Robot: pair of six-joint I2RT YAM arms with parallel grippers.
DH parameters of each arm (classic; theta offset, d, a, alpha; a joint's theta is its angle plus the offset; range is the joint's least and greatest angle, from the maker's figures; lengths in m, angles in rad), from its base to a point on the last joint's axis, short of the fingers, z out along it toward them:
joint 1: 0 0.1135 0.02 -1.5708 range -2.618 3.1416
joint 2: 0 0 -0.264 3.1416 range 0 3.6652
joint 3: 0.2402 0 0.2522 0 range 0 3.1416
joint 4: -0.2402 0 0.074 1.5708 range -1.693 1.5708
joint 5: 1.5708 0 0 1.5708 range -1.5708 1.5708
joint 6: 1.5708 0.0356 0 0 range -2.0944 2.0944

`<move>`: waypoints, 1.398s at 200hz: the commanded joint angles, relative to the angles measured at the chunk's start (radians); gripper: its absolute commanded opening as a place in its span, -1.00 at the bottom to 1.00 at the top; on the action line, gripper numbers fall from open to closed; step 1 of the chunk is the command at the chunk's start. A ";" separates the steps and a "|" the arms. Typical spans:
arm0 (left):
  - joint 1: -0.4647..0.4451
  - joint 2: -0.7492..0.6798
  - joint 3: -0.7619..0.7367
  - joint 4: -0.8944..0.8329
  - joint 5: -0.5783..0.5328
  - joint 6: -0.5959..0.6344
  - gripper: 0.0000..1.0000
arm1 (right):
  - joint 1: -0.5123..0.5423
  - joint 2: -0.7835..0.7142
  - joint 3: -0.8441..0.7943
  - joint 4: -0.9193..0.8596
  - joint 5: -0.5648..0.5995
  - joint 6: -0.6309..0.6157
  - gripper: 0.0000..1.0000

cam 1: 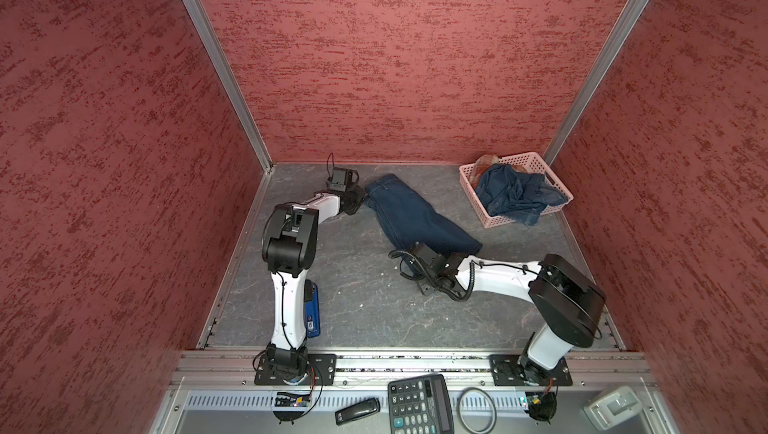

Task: Fold and stack the skirts
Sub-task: 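Pull the hem end toward the right gripper's side, stretching the skirt between both grippers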

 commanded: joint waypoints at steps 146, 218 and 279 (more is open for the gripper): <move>0.101 -0.116 -0.139 0.001 -0.029 0.044 -1.00 | 0.009 -0.114 -0.033 -0.177 0.131 0.043 -0.94; 0.104 -0.317 -0.398 0.083 -0.041 -0.055 -1.00 | -0.095 -0.294 -0.003 -0.097 0.018 0.086 0.69; 0.089 -0.423 -0.582 0.117 -0.075 -0.096 -1.00 | -0.336 -0.307 -0.062 0.059 -0.127 0.323 0.57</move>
